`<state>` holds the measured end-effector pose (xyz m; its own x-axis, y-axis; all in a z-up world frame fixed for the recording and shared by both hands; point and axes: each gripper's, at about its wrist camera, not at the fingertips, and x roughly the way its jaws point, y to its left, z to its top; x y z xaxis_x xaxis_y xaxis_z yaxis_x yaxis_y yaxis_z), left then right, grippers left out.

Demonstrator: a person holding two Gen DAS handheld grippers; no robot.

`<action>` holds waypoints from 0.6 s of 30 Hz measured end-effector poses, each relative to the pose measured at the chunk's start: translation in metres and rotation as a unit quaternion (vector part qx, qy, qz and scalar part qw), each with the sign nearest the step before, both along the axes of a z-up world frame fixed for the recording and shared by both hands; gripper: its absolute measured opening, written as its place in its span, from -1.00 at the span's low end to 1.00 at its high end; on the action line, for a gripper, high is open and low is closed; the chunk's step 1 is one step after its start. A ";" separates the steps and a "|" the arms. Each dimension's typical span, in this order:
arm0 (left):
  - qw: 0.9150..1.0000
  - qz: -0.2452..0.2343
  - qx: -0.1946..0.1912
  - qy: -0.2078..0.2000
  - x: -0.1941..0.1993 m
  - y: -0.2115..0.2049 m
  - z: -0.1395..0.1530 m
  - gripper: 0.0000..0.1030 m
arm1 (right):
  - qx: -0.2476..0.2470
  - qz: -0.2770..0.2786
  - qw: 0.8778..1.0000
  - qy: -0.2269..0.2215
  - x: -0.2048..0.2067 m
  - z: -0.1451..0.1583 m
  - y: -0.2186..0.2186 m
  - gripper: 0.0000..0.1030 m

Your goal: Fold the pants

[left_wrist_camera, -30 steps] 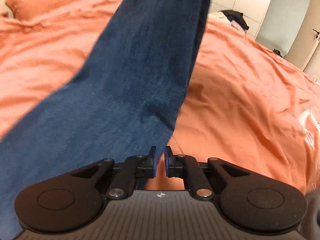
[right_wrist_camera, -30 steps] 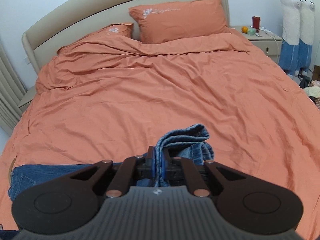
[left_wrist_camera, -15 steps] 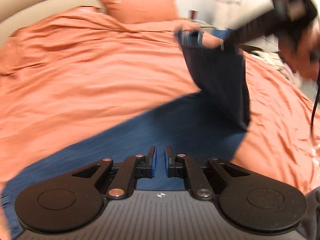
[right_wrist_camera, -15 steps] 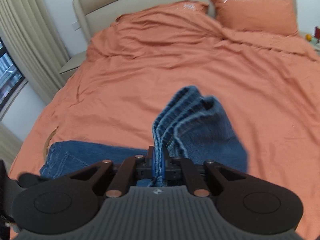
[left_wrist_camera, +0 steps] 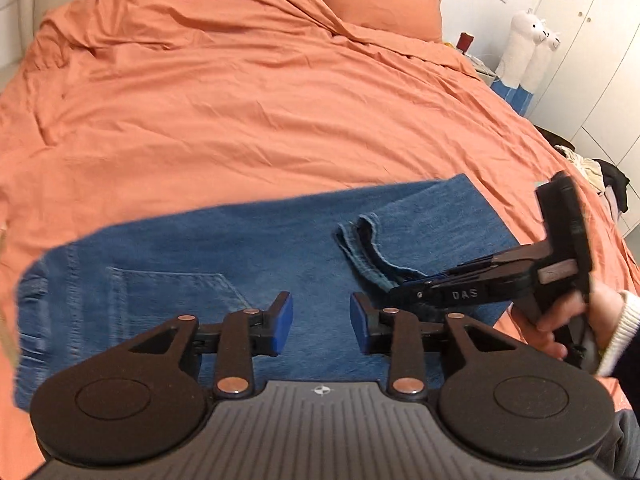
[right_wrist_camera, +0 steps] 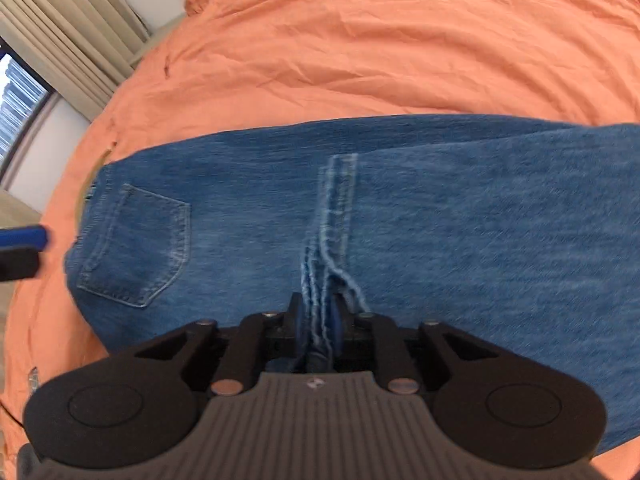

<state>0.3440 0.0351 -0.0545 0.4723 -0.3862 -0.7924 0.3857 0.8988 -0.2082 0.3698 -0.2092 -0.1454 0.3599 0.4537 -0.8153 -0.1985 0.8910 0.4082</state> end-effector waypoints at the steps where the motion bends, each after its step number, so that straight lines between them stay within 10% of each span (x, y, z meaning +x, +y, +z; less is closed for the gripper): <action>1: 1.000 -0.003 -0.004 0.003 0.002 -0.005 -0.004 -0.24 | 0.011 0.001 1.000 -0.003 -0.003 0.003 0.000 -0.56; 9: 0.995 -0.001 -0.087 0.044 0.024 -0.045 -0.050 -0.17 | -0.012 -0.029 0.997 -0.072 -0.025 0.038 -0.043 -0.44; 14: 0.995 0.020 -0.081 0.061 0.045 -0.075 -0.088 -0.11 | -0.124 -0.057 0.986 -0.094 -0.045 0.015 -0.059 -0.45; 18: 0.995 0.036 -0.075 0.047 0.062 -0.084 -0.104 -0.11 | -0.117 -0.086 0.983 -0.112 -0.064 0.003 -0.091 -0.46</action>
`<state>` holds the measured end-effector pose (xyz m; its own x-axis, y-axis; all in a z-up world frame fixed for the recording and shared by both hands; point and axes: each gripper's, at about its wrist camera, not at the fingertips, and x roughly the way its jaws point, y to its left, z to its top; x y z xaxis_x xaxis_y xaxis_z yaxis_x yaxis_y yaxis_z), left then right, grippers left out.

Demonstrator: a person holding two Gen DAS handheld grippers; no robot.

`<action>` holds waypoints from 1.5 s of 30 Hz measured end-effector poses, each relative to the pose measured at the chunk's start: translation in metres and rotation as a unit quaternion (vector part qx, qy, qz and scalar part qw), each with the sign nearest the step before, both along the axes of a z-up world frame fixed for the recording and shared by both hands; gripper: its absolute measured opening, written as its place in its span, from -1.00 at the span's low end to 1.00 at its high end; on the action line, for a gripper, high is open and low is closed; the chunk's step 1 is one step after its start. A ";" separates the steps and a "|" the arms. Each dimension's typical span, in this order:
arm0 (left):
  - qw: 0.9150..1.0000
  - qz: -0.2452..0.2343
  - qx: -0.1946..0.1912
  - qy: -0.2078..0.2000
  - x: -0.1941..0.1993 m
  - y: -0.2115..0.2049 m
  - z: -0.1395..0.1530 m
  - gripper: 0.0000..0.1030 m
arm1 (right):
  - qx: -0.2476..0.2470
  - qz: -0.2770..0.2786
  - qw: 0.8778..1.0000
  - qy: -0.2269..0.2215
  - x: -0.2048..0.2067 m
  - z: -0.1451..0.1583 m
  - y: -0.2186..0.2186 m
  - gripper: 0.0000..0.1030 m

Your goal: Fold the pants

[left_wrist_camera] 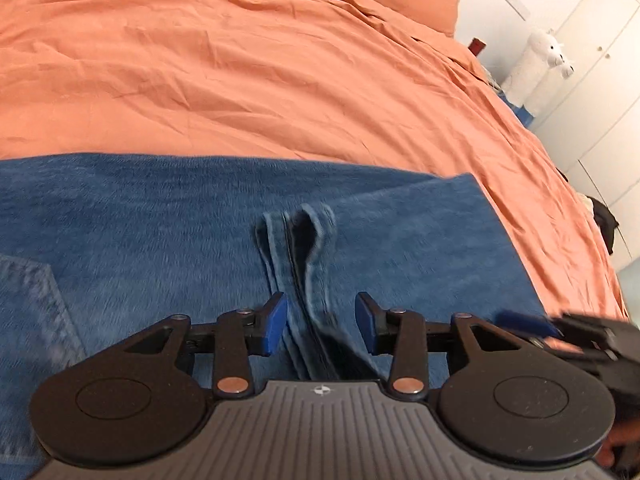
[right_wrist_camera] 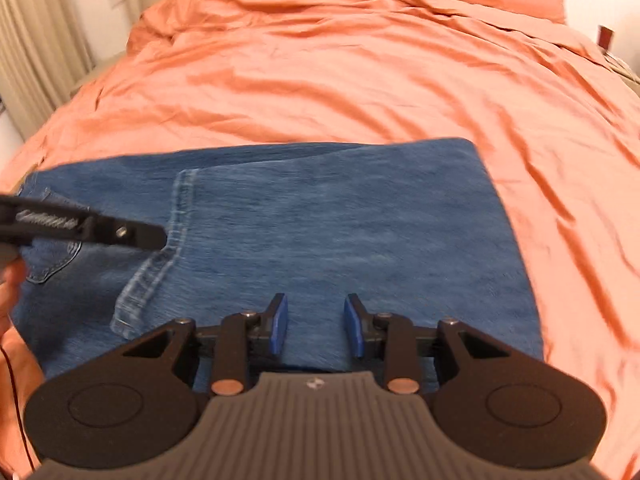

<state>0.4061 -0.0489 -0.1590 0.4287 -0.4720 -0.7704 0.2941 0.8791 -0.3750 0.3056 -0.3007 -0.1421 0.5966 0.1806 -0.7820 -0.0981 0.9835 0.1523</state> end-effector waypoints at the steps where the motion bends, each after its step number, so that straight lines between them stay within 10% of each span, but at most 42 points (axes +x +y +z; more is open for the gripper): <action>1: 1.000 0.000 -0.003 -0.008 0.003 -0.001 -0.001 -0.11 | 0.008 -0.005 1.000 -0.012 -0.004 -0.002 -0.003 -0.46; 7: 0.998 -0.013 0.039 -0.047 0.017 -0.018 -0.005 -0.28 | 0.034 -0.055 0.995 -0.072 -0.031 -0.010 -0.037 -0.46; 9: 0.997 -0.015 0.058 -0.057 0.015 -0.025 -0.006 -0.85 | 0.031 -0.090 0.992 -0.088 -0.041 -0.014 -0.050 -0.46; 11: 0.995 -0.005 0.062 -0.075 0.007 -0.026 0.001 -0.96 | 0.041 -0.126 0.986 -0.106 -0.048 -0.016 -0.067 -0.45; 17: 0.988 -0.019 0.073 -0.135 -0.014 -0.025 0.049 -0.96 | 0.023 -0.169 0.974 -0.149 -0.062 -0.002 -0.107 -0.63; 32: 0.985 -0.026 0.153 -0.071 0.022 -0.041 -0.009 -0.88 | -0.006 -0.129 0.991 -0.028 -0.044 -0.051 -0.108 -0.84; 40: 0.988 -0.035 0.121 -0.091 -0.035 -0.029 0.036 -0.81 | 0.027 -0.157 0.982 -0.102 -0.074 -0.004 -0.122 -0.84; 45: 0.981 -0.064 0.161 -0.089 -0.065 -0.045 0.024 -0.81 | 0.004 -0.075 0.993 -0.094 -0.074 -0.012 -0.083 -0.83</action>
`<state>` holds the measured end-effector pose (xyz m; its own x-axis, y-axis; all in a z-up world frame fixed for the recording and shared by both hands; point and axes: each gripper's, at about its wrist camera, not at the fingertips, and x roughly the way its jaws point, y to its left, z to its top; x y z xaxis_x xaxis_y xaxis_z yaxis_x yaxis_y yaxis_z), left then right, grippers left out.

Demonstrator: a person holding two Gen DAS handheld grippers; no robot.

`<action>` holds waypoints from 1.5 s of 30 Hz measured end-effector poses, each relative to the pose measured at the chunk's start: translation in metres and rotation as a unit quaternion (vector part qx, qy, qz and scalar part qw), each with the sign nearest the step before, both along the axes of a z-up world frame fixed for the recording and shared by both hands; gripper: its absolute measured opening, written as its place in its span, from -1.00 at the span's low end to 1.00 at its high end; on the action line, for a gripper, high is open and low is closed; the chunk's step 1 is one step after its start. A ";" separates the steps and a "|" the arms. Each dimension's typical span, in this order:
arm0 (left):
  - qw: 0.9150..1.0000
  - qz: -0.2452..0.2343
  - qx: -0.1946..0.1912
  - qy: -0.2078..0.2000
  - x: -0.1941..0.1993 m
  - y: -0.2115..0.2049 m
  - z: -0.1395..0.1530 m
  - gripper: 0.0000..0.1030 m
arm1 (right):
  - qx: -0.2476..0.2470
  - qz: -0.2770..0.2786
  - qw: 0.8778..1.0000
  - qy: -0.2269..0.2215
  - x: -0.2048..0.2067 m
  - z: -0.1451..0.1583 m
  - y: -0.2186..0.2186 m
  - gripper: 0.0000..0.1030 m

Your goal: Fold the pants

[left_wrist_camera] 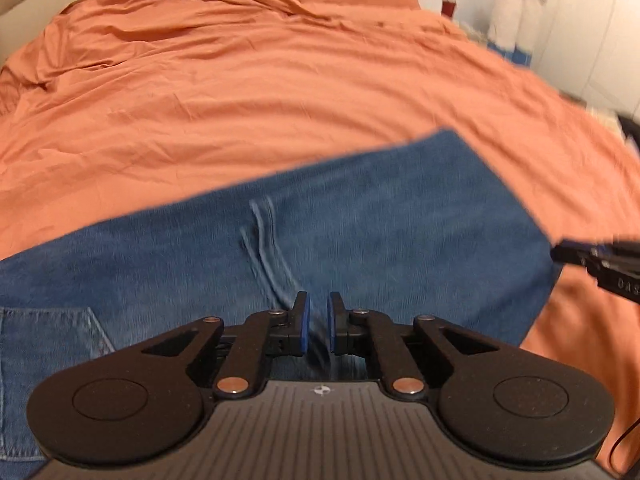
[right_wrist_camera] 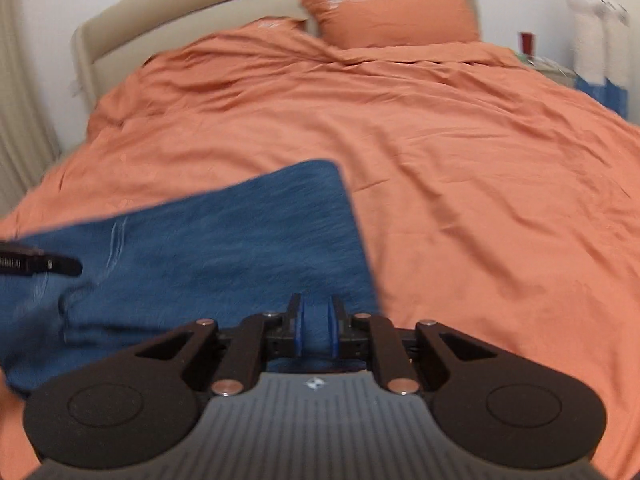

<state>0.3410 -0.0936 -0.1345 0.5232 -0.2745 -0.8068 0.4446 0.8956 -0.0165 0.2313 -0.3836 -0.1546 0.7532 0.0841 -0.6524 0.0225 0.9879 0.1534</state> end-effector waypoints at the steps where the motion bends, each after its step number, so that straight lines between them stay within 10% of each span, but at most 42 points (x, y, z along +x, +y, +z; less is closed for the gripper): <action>1: 1.000 -0.002 0.009 0.008 -0.001 -0.002 -0.006 -0.81 | -0.017 0.014 1.000 0.000 0.001 -0.004 0.009 -0.83; 10: 0.997 -0.006 0.060 0.038 0.000 -0.010 -0.045 -0.71 | -0.051 0.061 0.994 0.072 0.012 -0.049 0.031 -0.88; 22: 0.996 0.060 0.058 0.010 -0.041 0.069 0.035 -0.60 | -0.029 0.112 0.993 0.001 -0.017 -0.002 0.070 -0.74; 39: 0.952 0.272 0.133 -0.030 -0.060 0.319 0.148 -0.01 | -0.118 0.231 0.966 -0.017 -0.010 0.020 0.192 -0.46; 45: 0.952 0.304 -0.023 0.032 -0.040 0.362 0.097 0.18 | -0.129 0.232 0.964 0.003 0.027 0.019 0.220 -0.48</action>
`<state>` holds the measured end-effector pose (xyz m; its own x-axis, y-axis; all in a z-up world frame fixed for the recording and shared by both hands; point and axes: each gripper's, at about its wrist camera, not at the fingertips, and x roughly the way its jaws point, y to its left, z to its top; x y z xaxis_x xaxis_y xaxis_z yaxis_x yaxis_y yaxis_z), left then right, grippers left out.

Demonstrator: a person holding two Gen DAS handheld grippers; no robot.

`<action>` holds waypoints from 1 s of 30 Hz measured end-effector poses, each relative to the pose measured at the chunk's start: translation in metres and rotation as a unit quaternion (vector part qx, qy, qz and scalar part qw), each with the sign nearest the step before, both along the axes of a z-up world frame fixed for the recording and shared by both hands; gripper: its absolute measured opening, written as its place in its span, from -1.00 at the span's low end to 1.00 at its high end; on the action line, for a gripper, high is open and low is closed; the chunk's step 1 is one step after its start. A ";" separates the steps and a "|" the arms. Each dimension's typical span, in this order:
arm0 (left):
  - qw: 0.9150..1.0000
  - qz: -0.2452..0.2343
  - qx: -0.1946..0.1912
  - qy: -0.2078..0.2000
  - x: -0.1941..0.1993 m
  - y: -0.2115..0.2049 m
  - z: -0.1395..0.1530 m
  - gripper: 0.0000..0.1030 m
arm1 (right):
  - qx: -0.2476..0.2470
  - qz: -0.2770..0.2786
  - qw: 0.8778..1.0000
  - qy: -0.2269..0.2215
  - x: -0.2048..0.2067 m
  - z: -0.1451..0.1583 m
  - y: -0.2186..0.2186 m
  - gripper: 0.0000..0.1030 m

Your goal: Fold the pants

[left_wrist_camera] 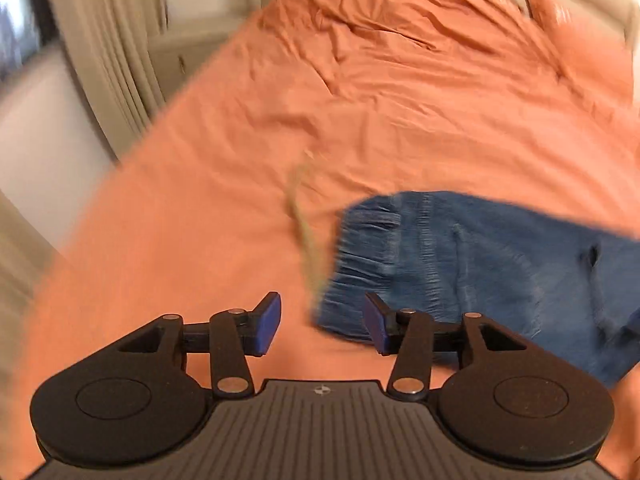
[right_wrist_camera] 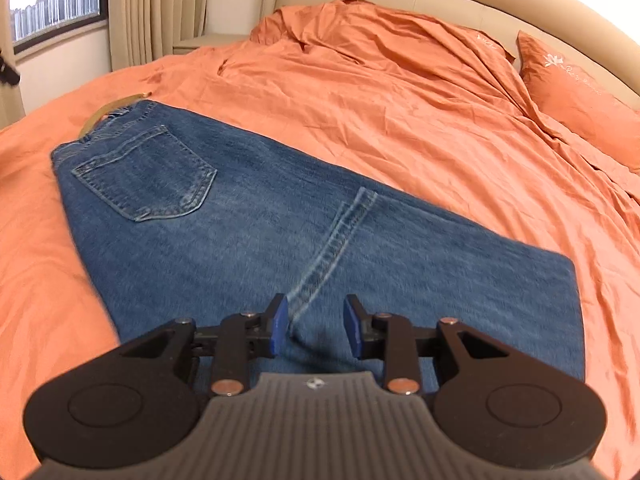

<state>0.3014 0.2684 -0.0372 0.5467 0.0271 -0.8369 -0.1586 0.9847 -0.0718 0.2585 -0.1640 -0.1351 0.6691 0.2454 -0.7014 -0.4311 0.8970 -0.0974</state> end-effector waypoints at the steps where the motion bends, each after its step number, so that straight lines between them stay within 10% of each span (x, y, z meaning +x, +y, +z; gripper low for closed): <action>1: 0.999 0.011 -0.036 -0.001 0.003 0.003 -0.016 0.21 | -0.002 0.002 1.000 0.004 0.006 0.000 0.004 -0.48; 14: 0.945 0.133 -0.295 -0.049 -0.010 0.044 -0.133 0.41 | -0.016 0.042 0.998 0.050 0.055 -0.018 0.003 -0.50; 20: 0.936 0.162 -0.301 -0.087 -0.009 0.040 -0.141 0.21 | -0.020 0.065 0.995 0.072 0.070 -0.032 0.010 -0.75; 25: 0.950 0.150 -0.247 -0.121 -0.010 0.025 -0.119 -0.46 | -0.027 0.057 0.993 0.096 0.075 -0.048 0.017 -0.77; 30: 0.959 0.118 -0.200 -0.164 -0.012 -0.002 -0.070 -0.58 | -0.042 0.049 0.993 0.100 0.074 -0.052 0.026 -0.77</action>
<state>0.2891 0.2666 -0.1070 0.8009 -0.1050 -0.5895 -0.2774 0.8074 -0.5207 0.3324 -0.1381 -0.1870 0.4910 0.2371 -0.8383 -0.5336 0.8425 -0.0742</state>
